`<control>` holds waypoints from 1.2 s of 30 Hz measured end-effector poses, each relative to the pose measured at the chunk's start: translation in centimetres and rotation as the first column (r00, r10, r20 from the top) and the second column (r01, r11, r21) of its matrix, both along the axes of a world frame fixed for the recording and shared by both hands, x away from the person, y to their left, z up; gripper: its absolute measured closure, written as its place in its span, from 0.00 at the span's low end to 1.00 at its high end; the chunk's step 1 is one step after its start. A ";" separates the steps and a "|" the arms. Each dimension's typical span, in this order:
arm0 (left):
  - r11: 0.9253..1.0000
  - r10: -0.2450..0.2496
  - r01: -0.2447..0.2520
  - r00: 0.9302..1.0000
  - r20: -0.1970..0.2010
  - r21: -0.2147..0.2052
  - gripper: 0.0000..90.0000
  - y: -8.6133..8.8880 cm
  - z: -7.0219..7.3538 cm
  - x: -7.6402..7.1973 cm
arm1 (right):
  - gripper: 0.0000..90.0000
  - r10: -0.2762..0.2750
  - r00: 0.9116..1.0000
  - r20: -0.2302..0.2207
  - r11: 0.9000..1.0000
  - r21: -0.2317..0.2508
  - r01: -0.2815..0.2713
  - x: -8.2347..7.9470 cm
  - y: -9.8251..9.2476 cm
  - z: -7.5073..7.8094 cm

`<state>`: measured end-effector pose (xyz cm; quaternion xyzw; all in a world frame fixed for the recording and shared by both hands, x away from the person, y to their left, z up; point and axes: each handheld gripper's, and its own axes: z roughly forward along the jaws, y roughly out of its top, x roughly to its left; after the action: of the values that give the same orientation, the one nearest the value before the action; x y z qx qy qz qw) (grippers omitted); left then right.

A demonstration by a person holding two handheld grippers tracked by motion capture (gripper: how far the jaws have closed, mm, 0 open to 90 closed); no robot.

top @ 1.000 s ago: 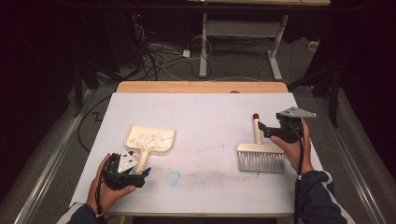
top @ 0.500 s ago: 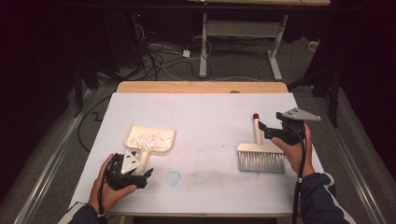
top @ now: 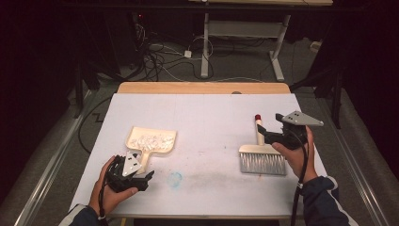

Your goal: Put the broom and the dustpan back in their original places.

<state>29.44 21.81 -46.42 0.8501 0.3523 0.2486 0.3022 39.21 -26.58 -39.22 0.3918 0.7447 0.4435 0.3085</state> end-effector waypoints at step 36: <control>0.999 -0.032 0.032 0.998 0.057 0.000 0.19 0.0 0.4 -0.5 | 0.23 0.134 0.987 0.094 0.990 -0.062 -0.128 -5.5 0.4 -0.6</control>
<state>28.97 21.79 -46.04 0.8481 0.3300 0.2676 0.3165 33.75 -26.19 -39.78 0.3110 0.7649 0.4605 0.3258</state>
